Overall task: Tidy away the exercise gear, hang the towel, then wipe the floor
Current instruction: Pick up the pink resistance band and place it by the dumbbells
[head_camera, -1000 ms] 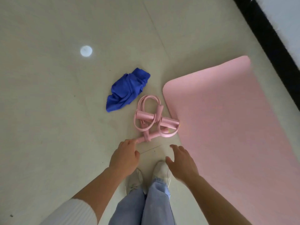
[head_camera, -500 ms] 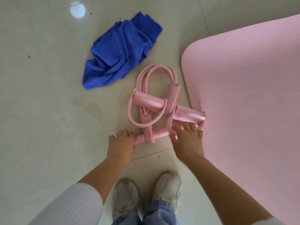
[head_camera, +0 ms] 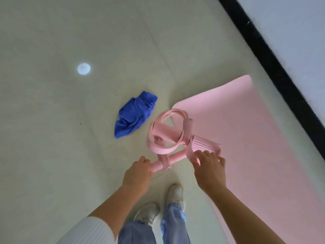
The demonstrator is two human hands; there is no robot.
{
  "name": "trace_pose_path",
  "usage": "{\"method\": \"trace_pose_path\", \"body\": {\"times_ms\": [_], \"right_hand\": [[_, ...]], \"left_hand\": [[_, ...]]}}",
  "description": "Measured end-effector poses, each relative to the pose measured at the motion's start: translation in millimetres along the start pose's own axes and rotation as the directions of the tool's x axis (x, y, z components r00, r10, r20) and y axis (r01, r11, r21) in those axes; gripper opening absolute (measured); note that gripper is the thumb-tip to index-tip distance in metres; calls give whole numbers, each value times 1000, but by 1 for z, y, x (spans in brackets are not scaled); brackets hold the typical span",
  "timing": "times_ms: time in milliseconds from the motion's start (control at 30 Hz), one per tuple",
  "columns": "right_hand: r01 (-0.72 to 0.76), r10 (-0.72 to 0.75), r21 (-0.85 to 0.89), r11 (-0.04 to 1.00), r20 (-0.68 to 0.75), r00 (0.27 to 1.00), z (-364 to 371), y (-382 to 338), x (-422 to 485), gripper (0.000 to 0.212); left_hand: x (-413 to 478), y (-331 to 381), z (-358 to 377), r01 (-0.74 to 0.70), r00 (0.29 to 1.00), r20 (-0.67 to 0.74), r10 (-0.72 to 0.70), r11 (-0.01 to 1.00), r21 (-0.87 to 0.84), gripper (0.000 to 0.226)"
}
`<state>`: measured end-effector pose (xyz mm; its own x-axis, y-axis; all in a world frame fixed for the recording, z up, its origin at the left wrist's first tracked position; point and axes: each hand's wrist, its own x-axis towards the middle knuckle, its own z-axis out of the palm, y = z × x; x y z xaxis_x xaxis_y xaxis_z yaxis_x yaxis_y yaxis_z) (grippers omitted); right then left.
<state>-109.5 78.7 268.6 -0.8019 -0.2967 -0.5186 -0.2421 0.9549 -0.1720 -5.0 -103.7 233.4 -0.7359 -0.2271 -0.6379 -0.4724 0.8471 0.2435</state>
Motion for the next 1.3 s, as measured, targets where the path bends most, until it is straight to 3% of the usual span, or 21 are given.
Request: {"method": "trace_pose_path", "body": {"times_ms": [167, 300, 433, 633, 767, 867, 1067, 1300], "right_hand": [[-84, 96, 66, 994, -210, 973, -134, -8, -112, 23], [-176, 248, 220, 959, -364, 898, -219, -9, -207, 25], [-204, 368, 350, 914, -506, 780, -264, 8, -304, 19], [-329, 565, 460, 824, -629, 535, -291, 89, -449, 12], [-423, 660, 513, 746, -654, 370, -267, 153, -560, 13], [-470, 722, 571, 673, -644, 252, -222, 194, -654, 11], [-605, 816, 621, 498, -572, 85, -113, 272, -865, 12], [-642, 883, 739, 205, -422, -205, -26, 321, -1054, 8]], "left_hand": [[-97, 56, -117, -150, 985, -87, 149, 989, -12, 23], [-166, 103, -196, -307, 937, -168, 308, 951, 33, 23], [-228, 163, -244, -465, 850, -212, 482, 876, 127, 20], [-318, 278, -251, -686, 649, -142, 747, 656, 314, 22], [-389, 367, -199, -796, 478, -98, 873, 478, 371, 25], [-451, 422, -129, -878, 367, -16, 930, 353, 323, 24], [-606, 503, 39, -949, 246, 198, 949, 194, 249, 21], [-785, 569, 180, -981, 44, 391, 919, -34, 191, 20]]}}
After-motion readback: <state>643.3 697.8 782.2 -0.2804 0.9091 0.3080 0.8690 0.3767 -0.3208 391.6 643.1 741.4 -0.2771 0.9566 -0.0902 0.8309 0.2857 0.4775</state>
